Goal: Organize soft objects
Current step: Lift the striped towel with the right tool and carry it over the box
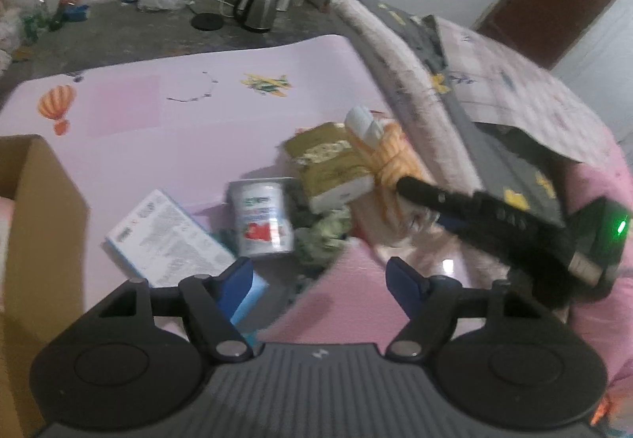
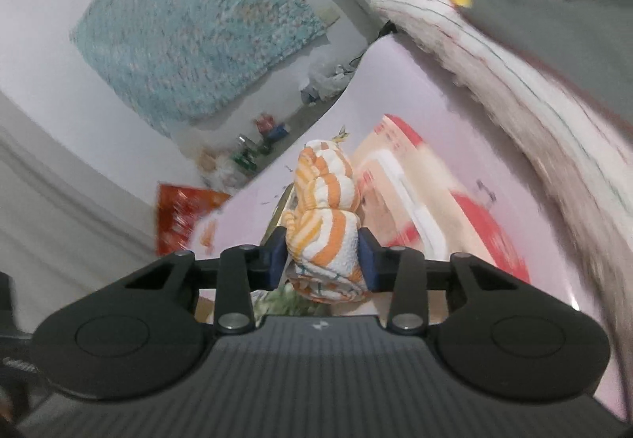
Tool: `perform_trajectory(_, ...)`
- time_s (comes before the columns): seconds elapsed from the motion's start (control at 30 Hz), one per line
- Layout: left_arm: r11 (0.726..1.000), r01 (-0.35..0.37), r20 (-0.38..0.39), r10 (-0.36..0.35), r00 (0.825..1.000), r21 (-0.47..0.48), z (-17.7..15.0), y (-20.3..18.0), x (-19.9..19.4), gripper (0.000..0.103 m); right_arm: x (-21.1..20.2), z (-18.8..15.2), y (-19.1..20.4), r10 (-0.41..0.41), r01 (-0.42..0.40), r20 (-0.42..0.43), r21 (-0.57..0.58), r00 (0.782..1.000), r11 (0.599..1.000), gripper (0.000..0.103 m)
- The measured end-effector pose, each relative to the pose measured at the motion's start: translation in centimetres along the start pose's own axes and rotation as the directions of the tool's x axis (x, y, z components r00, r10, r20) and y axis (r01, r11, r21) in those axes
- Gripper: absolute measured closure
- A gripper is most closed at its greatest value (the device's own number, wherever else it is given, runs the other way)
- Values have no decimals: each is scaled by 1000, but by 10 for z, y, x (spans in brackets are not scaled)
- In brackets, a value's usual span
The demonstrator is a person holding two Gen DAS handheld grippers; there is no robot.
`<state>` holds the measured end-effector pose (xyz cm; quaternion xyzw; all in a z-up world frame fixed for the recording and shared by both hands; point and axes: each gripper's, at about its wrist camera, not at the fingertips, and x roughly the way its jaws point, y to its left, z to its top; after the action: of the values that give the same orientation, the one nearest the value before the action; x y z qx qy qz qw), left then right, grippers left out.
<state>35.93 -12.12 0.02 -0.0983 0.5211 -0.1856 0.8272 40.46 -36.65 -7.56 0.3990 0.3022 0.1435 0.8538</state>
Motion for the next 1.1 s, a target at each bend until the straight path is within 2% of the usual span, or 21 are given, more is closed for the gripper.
perform_trajectory(0.13, 997, 71, -28, -70, 997, 11, -6, -14, 1, 27, -35, -24, -20, 112, -116, 46, 121, 993, 986, 67)
perform_trajectory(0.27, 988, 153, -37, -152, 988, 22, -18, -33, -6, 29, -72, -51, -13, 189, -198, 88, 103, 978, 975, 67)
perform_trajectory(0.4, 978, 209, 13, -209, 978, 4, -34, -43, -28, 38, -106, -77, 1, 238, -248, 105, 89, 965, 965, 67)
perform_trajectory(0.7, 956, 293, 74, -294, 953, 21, -76, -43, -97, 38, -153, -127, 45, 363, -373, 110, 98, 925, 923, 67)
perform_trajectory(0.9, 957, 289, 152, -287, 946, 5, -100, -22, -141, 39, -158, -166, 94, 436, -437, 31, 53, 899, 898, 67)
perform_trajectory(0.97, 961, 277, 179, -272, 945, 0, -108, -10, -156, 48, -157, -179, 113, 443, -443, 2, 26, 897, 896, 67)
perform_trajectory(1.03, 967, 255, 207, -247, 947, -11, -116, 5, -170, 62, -156, -188, 130, 453, -453, -27, 13, 891, 892, 67)
perform_trajectory(1.1, 970, 242, 227, -229, 947, -31, -120, 20, -183, 66, -152, -196, 147, 464, -464, -61, 7, 884, 886, 67)
